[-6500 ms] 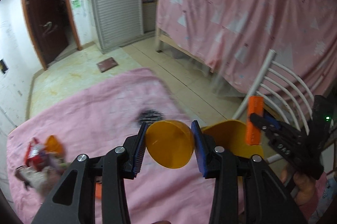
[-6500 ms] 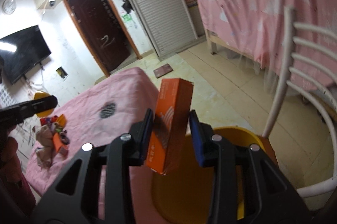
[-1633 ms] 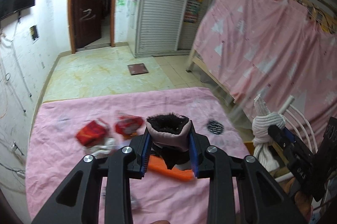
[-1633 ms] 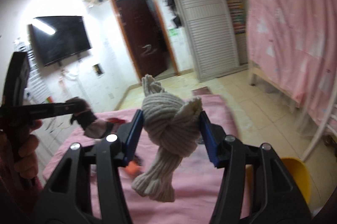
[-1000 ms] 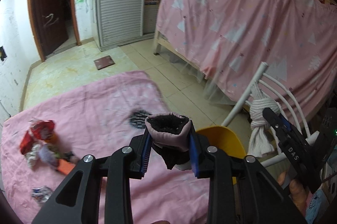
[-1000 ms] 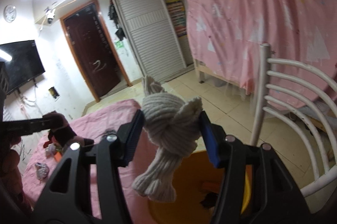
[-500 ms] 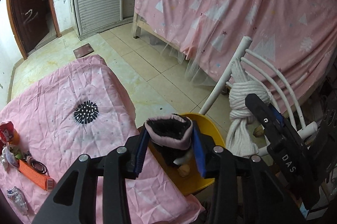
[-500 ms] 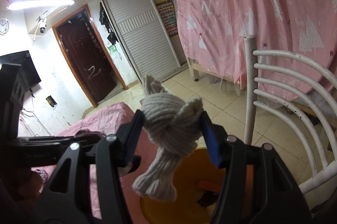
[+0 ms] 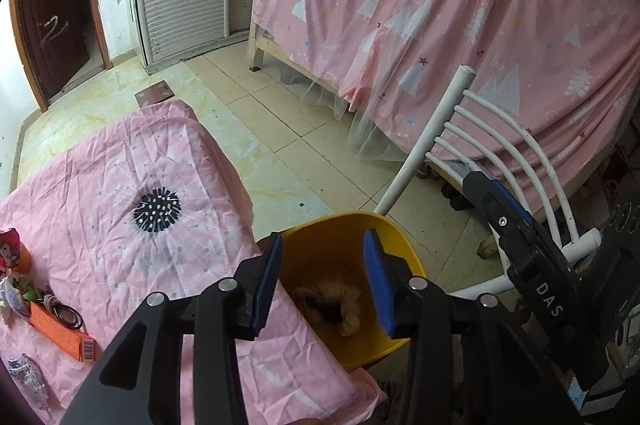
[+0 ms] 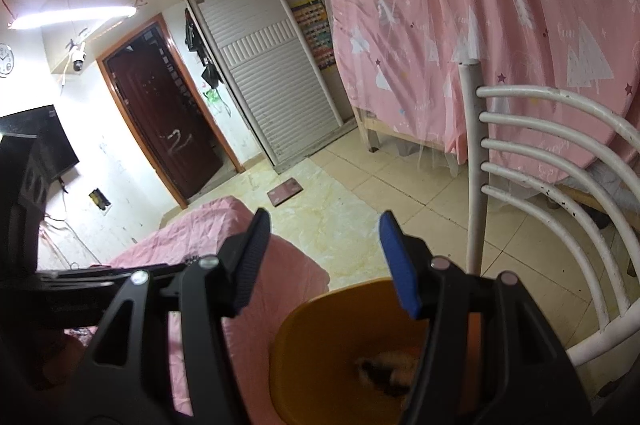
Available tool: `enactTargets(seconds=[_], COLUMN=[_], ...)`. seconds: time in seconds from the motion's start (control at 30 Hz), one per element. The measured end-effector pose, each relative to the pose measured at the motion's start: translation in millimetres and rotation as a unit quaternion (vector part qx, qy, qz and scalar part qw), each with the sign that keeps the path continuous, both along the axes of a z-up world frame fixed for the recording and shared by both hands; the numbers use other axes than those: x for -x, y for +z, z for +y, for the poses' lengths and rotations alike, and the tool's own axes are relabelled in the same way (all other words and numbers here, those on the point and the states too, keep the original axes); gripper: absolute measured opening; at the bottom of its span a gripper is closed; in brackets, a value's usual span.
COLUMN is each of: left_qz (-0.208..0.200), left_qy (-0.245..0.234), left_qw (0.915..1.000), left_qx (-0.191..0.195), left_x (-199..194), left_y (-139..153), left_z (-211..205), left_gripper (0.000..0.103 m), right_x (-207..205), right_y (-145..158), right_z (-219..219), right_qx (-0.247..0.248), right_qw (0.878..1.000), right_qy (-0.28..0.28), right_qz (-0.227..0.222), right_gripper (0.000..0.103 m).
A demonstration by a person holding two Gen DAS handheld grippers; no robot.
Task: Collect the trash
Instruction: 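Move both open tools back over the bed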
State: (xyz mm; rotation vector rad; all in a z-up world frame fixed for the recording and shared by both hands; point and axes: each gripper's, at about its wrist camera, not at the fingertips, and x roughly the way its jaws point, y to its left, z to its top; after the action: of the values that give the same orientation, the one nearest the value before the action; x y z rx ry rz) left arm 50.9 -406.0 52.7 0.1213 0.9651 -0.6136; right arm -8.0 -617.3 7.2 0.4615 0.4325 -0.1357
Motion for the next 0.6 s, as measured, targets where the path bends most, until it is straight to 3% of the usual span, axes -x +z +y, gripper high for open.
enactTargets(seconds=[0.37,0.6], left_qz=[-0.013,-0.039], left_qy=[0.031,0.062], left_qw=[0.9994,0.9973], left_qx=[0.008,0.005], left_x=[-4.8,-9.0], left_y=[12.0,24.7], left_z=[41.1,90.1], left_gripper=[0.035,0.039], right_x=[-7.5,-27.2], right_y=[-1.0,-6.0], right_z=[19.3,64.6], right_qx=[0.005,0.022], right_qw=[1.000,0.997], right_qy=[0.024,0.072], right_qz=[0.003,0.022], right_gripper=[0.055,0.055])
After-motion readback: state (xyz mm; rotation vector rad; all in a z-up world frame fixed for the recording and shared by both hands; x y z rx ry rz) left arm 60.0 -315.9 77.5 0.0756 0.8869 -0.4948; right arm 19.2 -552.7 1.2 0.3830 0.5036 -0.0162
